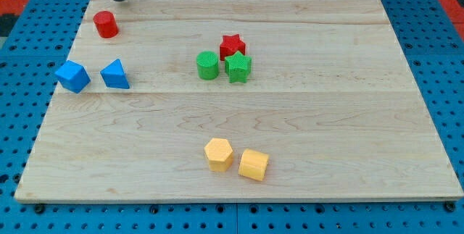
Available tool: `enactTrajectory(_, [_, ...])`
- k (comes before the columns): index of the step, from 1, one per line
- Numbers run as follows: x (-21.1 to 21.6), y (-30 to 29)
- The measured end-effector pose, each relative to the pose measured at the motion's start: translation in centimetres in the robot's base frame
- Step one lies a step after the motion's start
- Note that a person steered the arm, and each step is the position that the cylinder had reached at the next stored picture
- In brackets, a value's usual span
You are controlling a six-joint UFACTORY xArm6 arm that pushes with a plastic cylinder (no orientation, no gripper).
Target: Place the red circle at the top right of the triangle
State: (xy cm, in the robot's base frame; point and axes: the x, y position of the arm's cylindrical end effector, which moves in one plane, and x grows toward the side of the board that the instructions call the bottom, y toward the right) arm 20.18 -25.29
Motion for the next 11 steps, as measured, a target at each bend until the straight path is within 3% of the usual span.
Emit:
enactTrajectory(1, [4.9, -0.5])
enactTrajectory(2, [9.1, 8.9])
enactTrajectory(3, [6.9, 8.2])
enactTrajectory(4, [3.3, 2.5])
enactTrajectory(5, [7.3, 2.4])
enactTrajectory(6, [8.2, 2.4])
enactTrajectory(7, [13.2, 9.0])
enactTrajectory(8, [14.9, 12.5])
enactTrajectory(9, [13.7, 2.2])
enactTrajectory(10, [15.8, -2.5])
enactTrajectory(11, [20.3, 3.9])
